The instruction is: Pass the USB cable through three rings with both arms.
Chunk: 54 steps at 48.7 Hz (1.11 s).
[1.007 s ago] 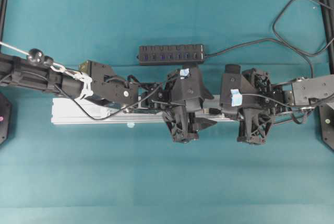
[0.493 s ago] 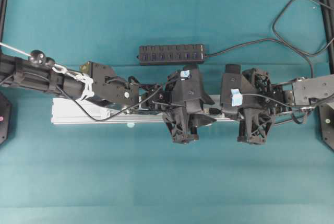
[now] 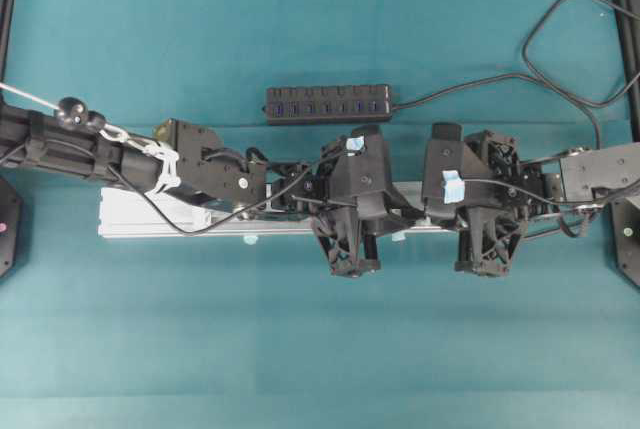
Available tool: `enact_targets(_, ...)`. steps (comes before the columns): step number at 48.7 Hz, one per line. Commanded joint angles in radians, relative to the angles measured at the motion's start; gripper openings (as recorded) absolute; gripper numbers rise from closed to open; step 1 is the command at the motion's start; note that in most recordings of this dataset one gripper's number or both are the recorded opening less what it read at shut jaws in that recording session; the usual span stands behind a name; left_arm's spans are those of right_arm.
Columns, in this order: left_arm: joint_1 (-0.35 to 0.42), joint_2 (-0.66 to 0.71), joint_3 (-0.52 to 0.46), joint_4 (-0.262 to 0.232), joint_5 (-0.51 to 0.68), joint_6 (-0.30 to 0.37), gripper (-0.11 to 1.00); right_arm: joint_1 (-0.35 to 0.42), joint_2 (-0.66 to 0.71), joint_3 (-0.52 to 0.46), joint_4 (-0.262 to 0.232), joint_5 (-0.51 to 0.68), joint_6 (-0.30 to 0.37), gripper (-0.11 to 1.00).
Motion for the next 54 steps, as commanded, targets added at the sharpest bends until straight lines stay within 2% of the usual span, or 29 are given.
enact_targets(1,0.002,-0.008,-0.012,0.002,-0.005,0.002,0.22,-0.002,-0.005,-0.006,0.002,-0.008,0.011,-0.08)
enact_targets(14,0.003,-0.015,0.003,0.000,-0.005,0.002,0.22,-0.002,-0.011,0.002,0.002,-0.002,0.012,-0.06)
enact_targets(21,0.005,-0.023,0.012,0.002,-0.005,0.002,0.22,-0.002,-0.012,0.002,0.002,0.002,0.012,0.05)
enact_targets(26,0.008,-0.035,0.028,0.002,-0.005,0.003,0.22,-0.002,-0.017,0.005,0.002,0.012,0.012,0.23)
enact_targets(34,0.011,-0.063,0.060,0.002,-0.005,0.005,0.22,-0.009,-0.040,0.011,0.002,0.057,0.011,0.69)
enact_targets(36,0.012,-0.071,0.067,0.002,-0.005,0.006,0.22,-0.011,-0.049,0.011,0.002,0.069,0.009,0.75)
enact_targets(54,0.020,-0.176,0.146,0.002,-0.005,0.015,0.22,-0.043,-0.156,-0.003,-0.002,0.091,0.011,0.74)
